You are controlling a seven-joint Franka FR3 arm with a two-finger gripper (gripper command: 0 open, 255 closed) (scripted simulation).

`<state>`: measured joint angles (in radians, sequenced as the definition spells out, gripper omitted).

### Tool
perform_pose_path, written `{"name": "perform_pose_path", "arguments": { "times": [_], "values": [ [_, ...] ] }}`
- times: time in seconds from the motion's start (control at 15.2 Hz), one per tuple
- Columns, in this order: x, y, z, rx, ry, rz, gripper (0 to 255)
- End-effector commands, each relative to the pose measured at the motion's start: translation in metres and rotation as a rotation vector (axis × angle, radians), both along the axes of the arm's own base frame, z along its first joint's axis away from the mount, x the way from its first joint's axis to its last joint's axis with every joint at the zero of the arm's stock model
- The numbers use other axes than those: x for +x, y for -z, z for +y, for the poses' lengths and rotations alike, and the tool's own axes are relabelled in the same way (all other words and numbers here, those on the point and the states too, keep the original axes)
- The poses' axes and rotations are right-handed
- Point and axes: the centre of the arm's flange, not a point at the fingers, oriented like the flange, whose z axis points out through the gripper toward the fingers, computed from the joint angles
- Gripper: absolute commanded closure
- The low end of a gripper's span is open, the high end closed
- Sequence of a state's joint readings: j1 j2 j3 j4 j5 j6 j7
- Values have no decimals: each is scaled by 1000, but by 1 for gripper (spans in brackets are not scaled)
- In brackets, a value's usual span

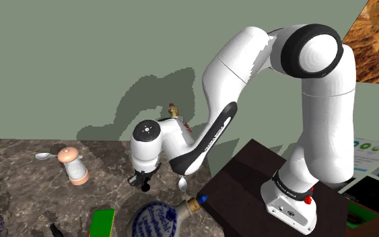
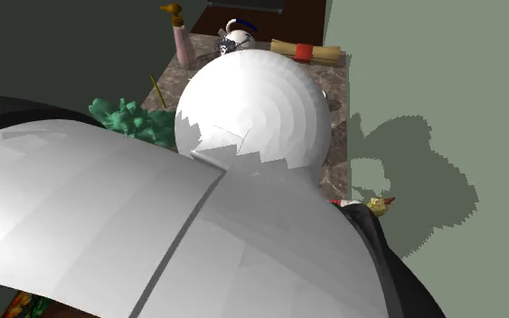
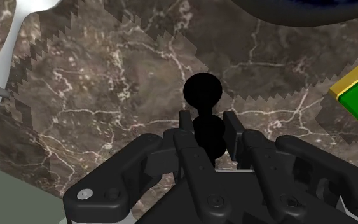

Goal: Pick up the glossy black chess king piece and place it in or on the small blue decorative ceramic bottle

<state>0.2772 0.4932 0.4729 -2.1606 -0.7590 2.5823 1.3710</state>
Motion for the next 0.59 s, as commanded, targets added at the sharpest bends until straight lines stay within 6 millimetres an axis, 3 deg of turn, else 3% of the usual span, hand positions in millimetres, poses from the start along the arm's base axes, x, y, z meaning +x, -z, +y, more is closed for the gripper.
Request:
{"name": "perform_pose_path", "arguments": {
  "times": [0.0,0.53],
  "values": [
    [0,-9,0,0,0,0,255],
    [0,-52,0,0,0,0,255]
  ]
}}
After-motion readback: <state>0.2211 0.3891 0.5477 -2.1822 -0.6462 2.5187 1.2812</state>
